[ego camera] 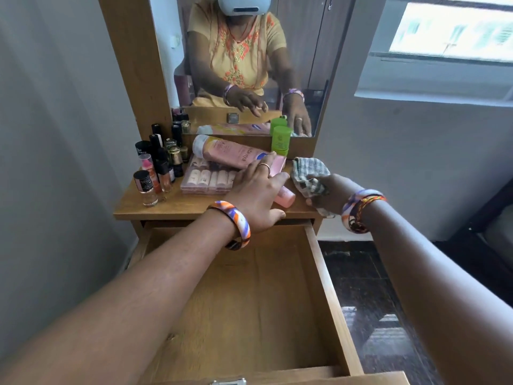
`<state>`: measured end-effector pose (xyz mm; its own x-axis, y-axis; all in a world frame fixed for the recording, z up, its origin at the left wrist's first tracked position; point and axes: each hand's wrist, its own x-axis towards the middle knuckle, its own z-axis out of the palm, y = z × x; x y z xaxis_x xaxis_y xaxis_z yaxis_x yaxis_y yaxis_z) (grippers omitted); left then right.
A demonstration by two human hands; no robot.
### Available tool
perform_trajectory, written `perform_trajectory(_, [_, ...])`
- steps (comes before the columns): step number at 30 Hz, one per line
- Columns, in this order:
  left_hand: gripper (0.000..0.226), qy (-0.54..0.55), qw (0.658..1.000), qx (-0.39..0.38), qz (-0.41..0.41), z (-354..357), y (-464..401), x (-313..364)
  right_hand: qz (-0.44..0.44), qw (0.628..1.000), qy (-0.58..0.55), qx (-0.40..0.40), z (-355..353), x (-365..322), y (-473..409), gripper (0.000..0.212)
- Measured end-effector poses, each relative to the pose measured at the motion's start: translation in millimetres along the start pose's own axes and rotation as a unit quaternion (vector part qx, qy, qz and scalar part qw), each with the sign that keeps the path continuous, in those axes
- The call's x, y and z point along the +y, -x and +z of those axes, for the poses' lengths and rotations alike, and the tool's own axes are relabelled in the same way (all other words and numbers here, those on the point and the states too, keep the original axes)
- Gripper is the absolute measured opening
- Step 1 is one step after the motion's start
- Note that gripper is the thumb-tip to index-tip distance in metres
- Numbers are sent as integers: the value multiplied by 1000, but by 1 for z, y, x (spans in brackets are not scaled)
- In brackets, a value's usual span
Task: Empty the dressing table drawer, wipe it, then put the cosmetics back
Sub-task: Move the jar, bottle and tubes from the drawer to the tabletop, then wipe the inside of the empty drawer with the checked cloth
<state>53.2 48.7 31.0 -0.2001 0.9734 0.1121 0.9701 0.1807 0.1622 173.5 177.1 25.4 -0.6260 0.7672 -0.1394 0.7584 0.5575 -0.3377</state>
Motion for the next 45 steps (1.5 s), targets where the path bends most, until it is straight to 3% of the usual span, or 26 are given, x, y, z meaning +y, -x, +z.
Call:
perform_trajectory(3, [66, 19, 1000, 6, -1, -4, 7, 5, 29, 988, -105, 110, 2, 7, 6, 28])
perform_trajectory(6, [62, 66, 998, 16, -15, -6, 17, 3, 54, 936, -279, 206, -8, 18, 14, 26])
perform_trajectory(8, [55, 140, 990, 22, -18, -8, 26, 2, 30, 897, -373, 236, -18, 20, 26, 23])
perform_trajectory(10, [42, 275, 961, 15, -33, -6, 35, 3, -10, 849, -484, 214, -28, 18, 42, 17])
perform_trajectory(11, [34, 364, 929, 10, -61, -4, 40, 5, -30, 821, -539, 188, -32, 17, 51, 16])
perform_trajectory(13, [32, 559, 815, -2, -152, 2, 49, 10, -67, 763, -634, 105, -37, 14, 67, 12])
perform_trajectory(14, [52, 640, 743, -18, -196, 4, 51, 12, -85, 737, -668, 55, -37, 12, 74, 13])
perform_trajectory(15, [86, 702, 674, -41, -227, 7, 54, 14, -102, 715, -692, 7, -35, 9, 80, 20])
perform_trajectory(16, [120, 746, 618, -64, -240, 8, 58, 14, -112, 702, -702, -31, -30, 7, 87, 32])
perform_trajectory(17, [138, 786, 569, -77, -231, 8, 63, 15, -122, 694, -707, -60, -22, 6, 92, 43])
perform_trajectory(19, [131, 847, 493, -95, -176, 8, 72, 15, -142, 684, -707, -112, -1, 2, 101, 59])
perform_trajectory(21, [108, 880, 449, -84, -132, 11, 83, 17, -146, 681, -699, -162, 19, -1, 108, 72])
perform_trajectory(22, [95, 882, 448, -67, -130, 15, 86, 18, -143, 678, -697, -184, 29, -3, 111, 74])
perform_trajectory(24, [69, 856, 488, -38, -164, 21, 92, 17, -133, 682, -685, -220, 41, -8, 116, 73])
perform_trajectory(28, [28, 777, 565, -23, -277, 25, 103, 5, -65, 741, -627, -231, 47, -18, 119, 65])
perform_trajectory(31, [48, 673, 675, -26, -301, 23, 107, -6, -35, 804, -557, -205, 48, -26, 122, 37])
perform_trajectory(34, [47, 616, 733, -52, -283, 17, 109, -5, -36, 830, -518, -206, 58, -38, 126, 46])
perform_trajectory(37, [33, 604, 746, -76, -270, 12, 110, -5, -2, 848, -498, -182, 71, -44, 123, 52])
perform_trajectory(43, [14, 637, 707, -59, -300, 12, 115, -34, 95, 854, -503, -90, 79, -31, 107, 9])
perform_trajectory(45, [12, 644, 691, -20, -327, 18, 113, -43, 93, 841, -523, -100, 75, -25, 102, 7])
